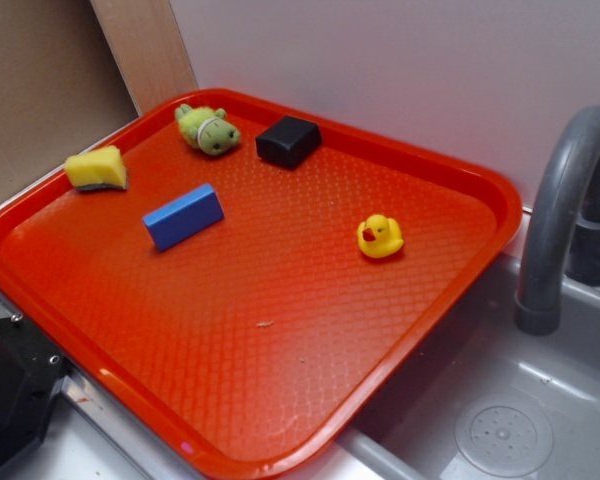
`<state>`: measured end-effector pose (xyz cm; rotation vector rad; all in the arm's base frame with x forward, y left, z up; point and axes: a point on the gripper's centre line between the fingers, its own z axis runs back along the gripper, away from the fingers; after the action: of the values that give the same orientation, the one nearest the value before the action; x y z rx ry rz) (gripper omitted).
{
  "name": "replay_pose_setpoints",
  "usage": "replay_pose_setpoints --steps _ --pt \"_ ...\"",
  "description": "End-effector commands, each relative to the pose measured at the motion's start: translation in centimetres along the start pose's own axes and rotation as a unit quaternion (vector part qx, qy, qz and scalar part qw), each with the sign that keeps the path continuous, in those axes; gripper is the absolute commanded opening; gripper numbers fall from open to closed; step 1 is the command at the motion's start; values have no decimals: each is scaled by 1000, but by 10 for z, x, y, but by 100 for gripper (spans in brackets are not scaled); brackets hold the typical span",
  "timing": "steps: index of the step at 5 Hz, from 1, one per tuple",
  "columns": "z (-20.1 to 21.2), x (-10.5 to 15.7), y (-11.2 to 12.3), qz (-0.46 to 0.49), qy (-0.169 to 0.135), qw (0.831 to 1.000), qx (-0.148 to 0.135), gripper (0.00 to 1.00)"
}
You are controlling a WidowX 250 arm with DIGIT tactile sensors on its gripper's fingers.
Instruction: Grab the blue block.
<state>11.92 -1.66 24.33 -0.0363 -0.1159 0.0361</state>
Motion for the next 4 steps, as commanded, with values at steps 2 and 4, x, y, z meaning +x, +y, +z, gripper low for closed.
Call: replay_pose_setpoints --steps 2,4 --pt "-13 34 -3 2 -17 1000 19 100" --pt "-73 119 1 -10 -16 999 36 100"
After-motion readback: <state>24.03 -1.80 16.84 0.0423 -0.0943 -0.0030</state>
